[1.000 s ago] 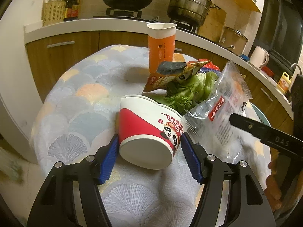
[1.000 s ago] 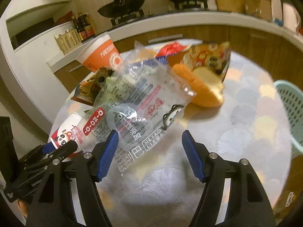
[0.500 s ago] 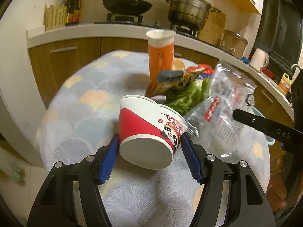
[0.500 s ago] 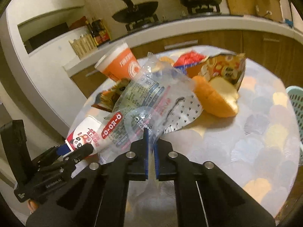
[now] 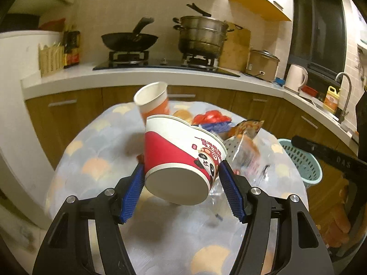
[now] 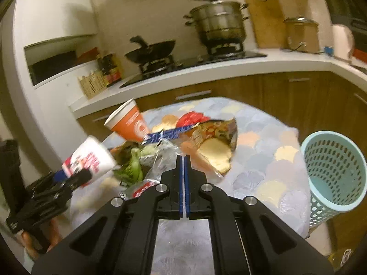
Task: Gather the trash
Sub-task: 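Lift the paper cup and plastic bag and carry both over the blue basket, then open both grippers to drop the cup and bag into the basket, then grasp the bok choy with the left gripper while the right gripper grasps the dotted paper, then carry the bok choy and dotted paper over the basket and open both grippers, then move both tools back over the table toward the remaining items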
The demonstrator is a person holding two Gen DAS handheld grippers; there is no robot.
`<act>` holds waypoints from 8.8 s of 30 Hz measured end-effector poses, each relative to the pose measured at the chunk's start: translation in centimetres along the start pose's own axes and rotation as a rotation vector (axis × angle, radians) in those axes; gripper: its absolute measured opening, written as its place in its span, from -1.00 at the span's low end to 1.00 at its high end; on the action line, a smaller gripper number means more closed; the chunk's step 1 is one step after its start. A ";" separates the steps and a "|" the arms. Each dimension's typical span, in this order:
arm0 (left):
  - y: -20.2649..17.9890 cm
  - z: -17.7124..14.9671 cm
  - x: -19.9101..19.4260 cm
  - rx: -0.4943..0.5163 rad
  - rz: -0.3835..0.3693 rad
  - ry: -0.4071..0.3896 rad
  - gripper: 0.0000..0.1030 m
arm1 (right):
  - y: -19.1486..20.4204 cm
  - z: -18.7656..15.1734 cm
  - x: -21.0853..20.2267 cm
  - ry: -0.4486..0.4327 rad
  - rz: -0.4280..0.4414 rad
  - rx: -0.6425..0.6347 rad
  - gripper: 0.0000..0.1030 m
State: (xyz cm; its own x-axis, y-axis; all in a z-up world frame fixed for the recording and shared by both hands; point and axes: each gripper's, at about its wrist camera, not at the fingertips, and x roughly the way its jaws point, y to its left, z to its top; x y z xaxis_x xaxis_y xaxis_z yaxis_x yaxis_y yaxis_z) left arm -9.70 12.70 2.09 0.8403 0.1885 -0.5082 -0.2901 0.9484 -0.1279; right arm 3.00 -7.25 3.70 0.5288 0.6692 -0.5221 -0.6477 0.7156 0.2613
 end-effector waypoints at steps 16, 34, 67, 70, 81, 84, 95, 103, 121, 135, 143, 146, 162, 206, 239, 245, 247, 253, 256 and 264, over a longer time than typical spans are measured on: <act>4.7 -1.3 0.0 -0.088 0.072 0.026 0.22 | 2.9 -5.6 6.8 0.213 -0.016 0.059 0.82; 3.8 -1.1 -0.2 -0.064 0.045 0.020 0.23 | 3.8 -4.6 9.4 0.253 -0.007 0.028 -0.93; -27.9 4.8 17.6 0.215 -0.430 0.186 0.23 | -27.2 -0.4 -2.8 0.044 -0.556 0.294 -0.99; -30.5 3.5 21.3 0.241 -0.440 0.254 0.23 | -30.1 -2.0 -1.0 0.117 -0.552 0.354 -0.99; -34.0 1.0 27.4 0.262 -0.457 0.412 0.36 | -33.9 -4.6 2.1 0.231 -0.515 0.432 -0.83; -33.6 0.8 27.6 0.252 -0.455 0.420 0.38 | -34.3 -4.8 1.9 0.231 -0.520 0.446 -0.59; -31.8 1.4 24.8 0.245 -0.462 0.370 0.38 | -32.4 -4.3 -0.7 0.162 -0.518 0.430 -0.34; -27.7 2.9 20.0 0.207 -0.440 0.275 0.38 | -26.6 -1.8 -1.4 0.099 -0.465 0.312 -0.34; -9.5 2.4 6.0 0.036 -0.053 0.009 0.40 | -8.9 -1.5 4.0 0.021 -0.208 0.063 -0.34; -1.1 -0.7 7.8 -0.085 -0.022 0.131 0.14 | -2.0 -3.2 7.7 0.063 -0.150 -0.085 -0.34; -1.4 -0.4 11.0 -0.046 0.019 0.193 -0.06 | -1.3 -3.4 8.0 0.069 -0.154 -0.121 -0.34; -1.3 -0.4 11.1 -0.037 0.033 0.195 -0.25 | -0.8 -3.5 8.0 0.071 -0.143 -0.145 -0.34; 0.7 -0.7 6.3 -0.081 -0.071 0.111 -0.60 | 1.3 -3.1 12.4 0.301 0.068 -0.047 0.39; -9.1 3.6 5.0 0.081 -0.274 0.011 -0.61 | -3.4 2.5 0.4 -0.002 -0.037 0.012 -0.93; -36.2 3.2 23.6 0.291 -0.584 0.353 -0.60 | -31.9 -3.9 -2.4 0.066 -0.461 0.462 -0.92; -37.5 1.3 27.0 0.300 -0.562 0.427 -0.52 | -33.9 -5.2 -0.4 0.123 -0.461 0.505 -0.92; -37.3 1.1 27.6 0.300 -0.550 0.437 -0.36 | -34.4 -5.6 0.2 0.143 -0.454 0.517 -0.91; -37.1 1.0 27.7 0.307 -0.529 0.436 -0.15 | -35.0 -6.4 1.4 0.190 -0.445 0.536 -0.51; -36.6 1.2 27.3 0.298 -0.523 0.429 -0.11 | -34.6 -6.6 1.0 0.182 -0.453 0.526 -0.41; -34.8 1.7 25.0 0.272 -0.522 0.390 -0.11 | -33.1 -5.7 -0.7 0.144 -0.451 0.505 -0.41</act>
State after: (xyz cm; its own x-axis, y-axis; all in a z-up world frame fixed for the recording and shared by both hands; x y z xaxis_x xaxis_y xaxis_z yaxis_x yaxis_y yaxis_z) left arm 22.19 -15.19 -4.73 0.5986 -0.3654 -0.7129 0.2739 0.9296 -0.2465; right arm 20.97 -32.54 -9.22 0.5859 0.2762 -0.7618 -0.0287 0.9466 0.3211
